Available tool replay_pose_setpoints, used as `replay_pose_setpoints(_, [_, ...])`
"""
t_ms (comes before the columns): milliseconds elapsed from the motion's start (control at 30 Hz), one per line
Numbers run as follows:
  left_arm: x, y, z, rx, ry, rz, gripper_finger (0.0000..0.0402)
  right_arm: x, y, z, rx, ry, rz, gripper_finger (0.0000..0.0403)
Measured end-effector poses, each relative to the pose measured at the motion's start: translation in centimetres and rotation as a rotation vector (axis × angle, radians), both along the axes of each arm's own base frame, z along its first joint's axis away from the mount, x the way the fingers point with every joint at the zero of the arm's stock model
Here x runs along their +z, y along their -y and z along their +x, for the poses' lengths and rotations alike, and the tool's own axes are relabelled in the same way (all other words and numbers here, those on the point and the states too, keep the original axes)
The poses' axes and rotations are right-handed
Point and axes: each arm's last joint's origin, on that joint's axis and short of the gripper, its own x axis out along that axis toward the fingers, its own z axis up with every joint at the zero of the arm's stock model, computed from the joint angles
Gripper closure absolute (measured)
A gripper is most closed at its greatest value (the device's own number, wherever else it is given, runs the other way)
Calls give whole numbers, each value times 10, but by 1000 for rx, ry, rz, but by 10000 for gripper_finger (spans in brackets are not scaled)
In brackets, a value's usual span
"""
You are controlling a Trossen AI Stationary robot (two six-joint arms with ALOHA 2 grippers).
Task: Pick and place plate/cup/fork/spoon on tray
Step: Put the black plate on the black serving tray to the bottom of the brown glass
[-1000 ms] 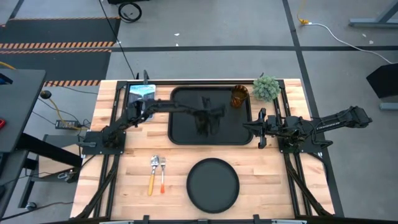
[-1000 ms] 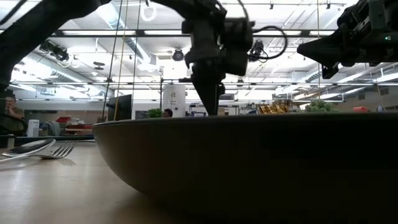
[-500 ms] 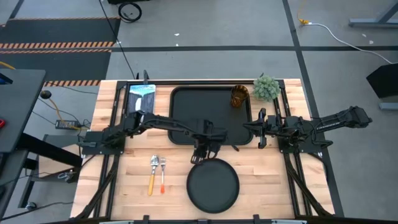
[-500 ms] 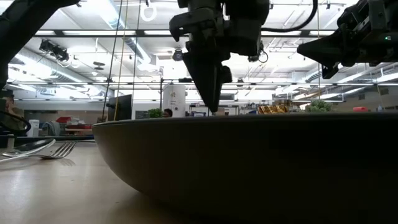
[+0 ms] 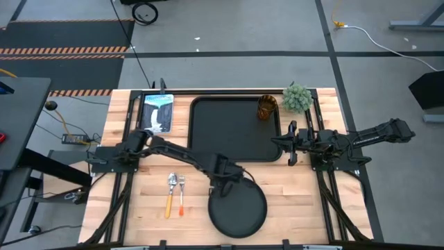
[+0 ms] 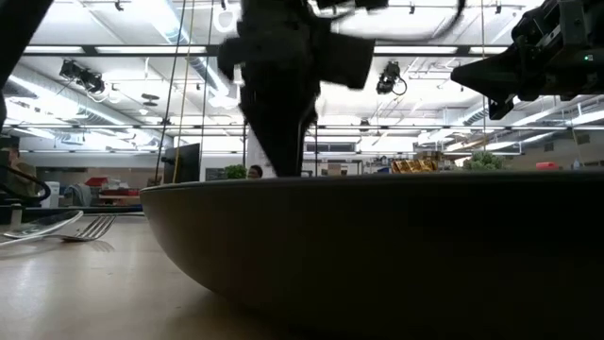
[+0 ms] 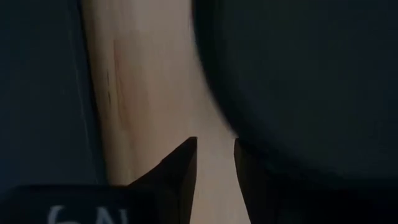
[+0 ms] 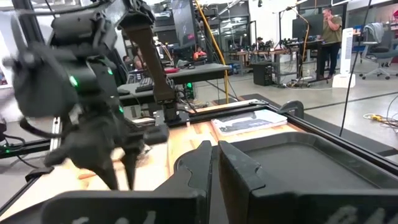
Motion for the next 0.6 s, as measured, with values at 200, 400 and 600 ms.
replay_pose_setpoints(200, [12, 11, -14, 149, 138, -52, 300, 0, 0, 0, -1, 0, 0, 369])
replay_pose_setpoints(400, [7, 19, -25, 441, 234, -7, 294, 0, 0, 0, -3, 0, 1, 369])
replay_pose_setpoints(600, [7, 17, -24, 586, 258, -56, 246, 0, 0, 0, -3, 0, 1, 369])
